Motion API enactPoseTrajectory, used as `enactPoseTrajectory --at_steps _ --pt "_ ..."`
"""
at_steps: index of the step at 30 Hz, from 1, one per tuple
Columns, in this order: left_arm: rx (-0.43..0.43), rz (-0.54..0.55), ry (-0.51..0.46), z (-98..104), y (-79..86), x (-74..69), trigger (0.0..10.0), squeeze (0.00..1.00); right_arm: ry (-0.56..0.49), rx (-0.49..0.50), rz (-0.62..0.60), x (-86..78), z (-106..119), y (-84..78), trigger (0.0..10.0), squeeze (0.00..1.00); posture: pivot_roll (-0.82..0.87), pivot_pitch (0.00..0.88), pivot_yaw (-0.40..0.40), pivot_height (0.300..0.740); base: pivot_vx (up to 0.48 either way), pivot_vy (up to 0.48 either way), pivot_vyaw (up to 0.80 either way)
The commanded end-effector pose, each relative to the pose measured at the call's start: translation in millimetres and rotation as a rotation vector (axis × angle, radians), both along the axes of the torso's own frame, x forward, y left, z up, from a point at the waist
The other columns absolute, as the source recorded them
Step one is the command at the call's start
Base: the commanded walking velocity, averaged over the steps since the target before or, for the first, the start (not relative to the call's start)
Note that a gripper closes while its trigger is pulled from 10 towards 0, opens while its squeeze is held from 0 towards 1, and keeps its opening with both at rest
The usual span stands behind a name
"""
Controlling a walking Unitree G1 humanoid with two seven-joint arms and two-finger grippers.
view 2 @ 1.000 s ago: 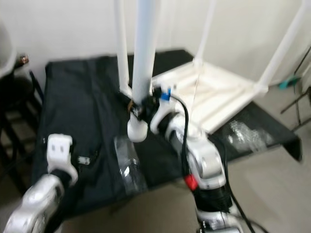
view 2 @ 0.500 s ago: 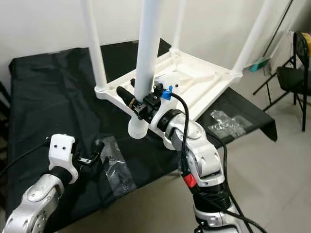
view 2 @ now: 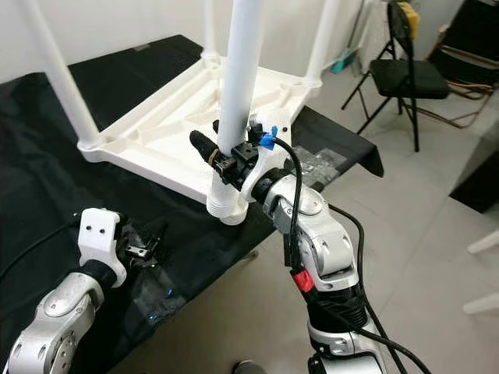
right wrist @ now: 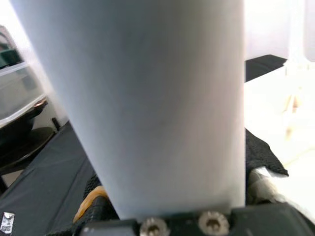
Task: Building children table
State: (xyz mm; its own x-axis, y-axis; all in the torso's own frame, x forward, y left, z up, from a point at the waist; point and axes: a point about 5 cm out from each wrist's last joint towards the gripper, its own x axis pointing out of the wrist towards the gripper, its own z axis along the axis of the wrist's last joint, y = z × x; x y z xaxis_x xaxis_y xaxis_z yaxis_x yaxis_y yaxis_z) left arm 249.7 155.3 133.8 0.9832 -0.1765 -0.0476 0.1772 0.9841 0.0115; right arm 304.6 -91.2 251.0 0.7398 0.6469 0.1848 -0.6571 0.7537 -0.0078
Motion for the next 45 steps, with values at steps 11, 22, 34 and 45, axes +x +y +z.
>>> enactPoseTrajectory --at_steps 11,22,34,45 --pt "-0.068 0.081 -0.061 11.0 9.8 -2.9 10.0 0.0 -0.079 -0.092 0.06 3.1 20.6 -11.0 10.0 0.0 -0.05 0.162 -0.033 0.74 0.0 0.0 0.0" --pt "-0.115 0.103 -0.052 11.3 12.3 -5.8 10.0 0.0 -0.121 -0.068 0.069 5.6 44.5 -36.0 10.0 0.0 -0.07 0.182 -0.038 0.74 0.0 0.0 -0.62" --pt "-0.084 0.12 -0.063 9.3 11.8 -3.4 10.0 0.0 -0.086 -0.029 0.17 -10.0 22.8 -3.1 10.0 0.0 -0.05 0.14 -0.042 0.74 0.0 0.0 -0.67" --pt "-0.052 0.093 -0.058 7.5 7.7 -2.2 10.0 0.0 -0.095 -0.024 0.157 -9.1 24.2 3.0 10.0 0.0 -0.04 0.134 -0.042 0.74 0.0 -0.126 0.0"
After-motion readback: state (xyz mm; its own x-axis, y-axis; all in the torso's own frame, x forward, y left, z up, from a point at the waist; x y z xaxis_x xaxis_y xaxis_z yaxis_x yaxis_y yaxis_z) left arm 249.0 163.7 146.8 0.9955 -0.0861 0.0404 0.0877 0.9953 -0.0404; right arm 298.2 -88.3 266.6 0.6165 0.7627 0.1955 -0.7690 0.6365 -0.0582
